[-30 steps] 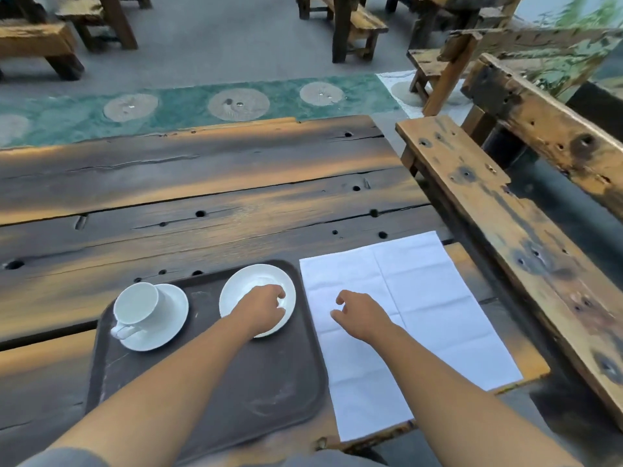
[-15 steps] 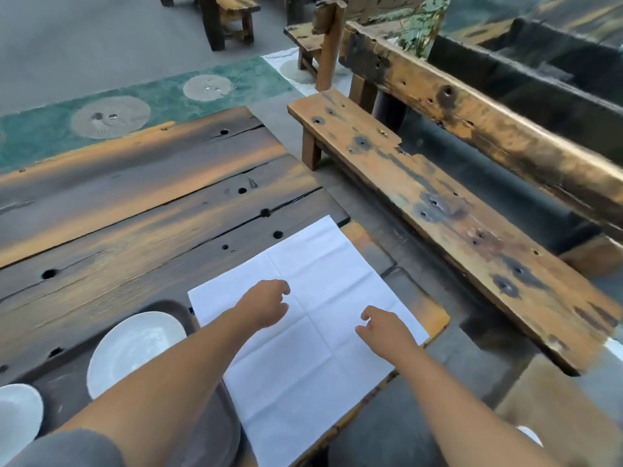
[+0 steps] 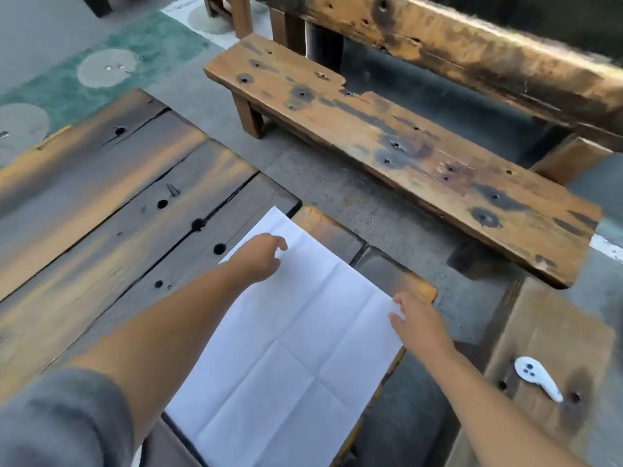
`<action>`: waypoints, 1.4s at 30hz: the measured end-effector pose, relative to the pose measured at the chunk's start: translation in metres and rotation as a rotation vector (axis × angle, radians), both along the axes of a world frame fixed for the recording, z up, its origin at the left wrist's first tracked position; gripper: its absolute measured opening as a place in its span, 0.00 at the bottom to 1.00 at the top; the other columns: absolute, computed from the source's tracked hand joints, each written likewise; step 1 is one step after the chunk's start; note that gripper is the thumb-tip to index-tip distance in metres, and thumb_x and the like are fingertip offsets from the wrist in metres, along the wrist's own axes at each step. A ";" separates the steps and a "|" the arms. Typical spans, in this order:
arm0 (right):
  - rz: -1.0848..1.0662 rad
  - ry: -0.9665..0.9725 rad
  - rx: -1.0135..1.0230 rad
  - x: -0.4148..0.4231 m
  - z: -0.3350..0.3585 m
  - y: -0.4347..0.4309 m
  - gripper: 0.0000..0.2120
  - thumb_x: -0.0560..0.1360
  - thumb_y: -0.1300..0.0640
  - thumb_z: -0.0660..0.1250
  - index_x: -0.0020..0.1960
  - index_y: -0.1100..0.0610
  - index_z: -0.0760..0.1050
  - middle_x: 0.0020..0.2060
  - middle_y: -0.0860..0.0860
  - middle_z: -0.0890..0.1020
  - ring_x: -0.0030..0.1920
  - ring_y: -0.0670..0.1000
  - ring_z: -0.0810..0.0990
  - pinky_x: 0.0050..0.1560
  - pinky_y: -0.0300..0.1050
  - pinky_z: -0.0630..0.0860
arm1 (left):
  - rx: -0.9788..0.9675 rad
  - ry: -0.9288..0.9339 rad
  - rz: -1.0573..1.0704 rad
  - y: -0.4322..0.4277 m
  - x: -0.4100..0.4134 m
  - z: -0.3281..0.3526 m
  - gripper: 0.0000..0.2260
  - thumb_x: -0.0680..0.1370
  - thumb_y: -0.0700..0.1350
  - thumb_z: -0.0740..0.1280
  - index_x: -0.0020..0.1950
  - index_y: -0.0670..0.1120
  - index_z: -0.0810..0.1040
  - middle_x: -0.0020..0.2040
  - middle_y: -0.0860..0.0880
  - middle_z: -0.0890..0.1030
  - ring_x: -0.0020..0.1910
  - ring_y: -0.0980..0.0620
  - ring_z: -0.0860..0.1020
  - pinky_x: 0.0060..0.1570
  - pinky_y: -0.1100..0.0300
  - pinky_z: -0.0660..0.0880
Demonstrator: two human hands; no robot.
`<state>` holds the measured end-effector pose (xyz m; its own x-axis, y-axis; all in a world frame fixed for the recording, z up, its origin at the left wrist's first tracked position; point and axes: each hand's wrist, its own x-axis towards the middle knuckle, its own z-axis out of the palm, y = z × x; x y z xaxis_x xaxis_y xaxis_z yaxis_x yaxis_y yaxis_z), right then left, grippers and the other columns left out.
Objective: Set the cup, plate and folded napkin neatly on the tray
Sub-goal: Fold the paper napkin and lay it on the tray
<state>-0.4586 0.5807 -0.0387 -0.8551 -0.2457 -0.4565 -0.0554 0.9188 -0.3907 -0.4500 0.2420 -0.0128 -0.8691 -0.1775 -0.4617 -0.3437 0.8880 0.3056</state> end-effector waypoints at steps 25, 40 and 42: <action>-0.091 0.044 0.072 -0.021 -0.017 0.002 0.14 0.76 0.55 0.70 0.35 0.52 0.69 0.37 0.47 0.74 0.34 0.47 0.74 0.35 0.48 0.75 | -0.207 -0.001 -0.207 -0.016 -0.101 -0.017 0.09 0.74 0.31 0.56 0.45 0.45 0.66 0.55 0.40 0.72 0.44 0.37 0.77 0.35 0.50 0.70; -0.107 0.219 -0.194 -0.043 0.024 0.005 0.11 0.76 0.56 0.69 0.39 0.47 0.70 0.33 0.44 0.77 0.36 0.48 0.76 0.32 0.50 0.74 | -0.187 0.298 -0.161 -0.035 -0.102 0.035 0.19 0.75 0.29 0.57 0.62 0.44 0.74 0.56 0.41 0.79 0.53 0.38 0.78 0.46 0.46 0.76; -0.047 0.224 -0.245 -0.032 0.035 0.002 0.08 0.76 0.56 0.68 0.41 0.46 0.73 0.35 0.42 0.79 0.38 0.46 0.77 0.36 0.52 0.78 | -0.181 0.327 -0.128 -0.041 -0.085 0.040 0.18 0.76 0.30 0.58 0.59 0.44 0.77 0.57 0.43 0.78 0.52 0.40 0.77 0.45 0.48 0.75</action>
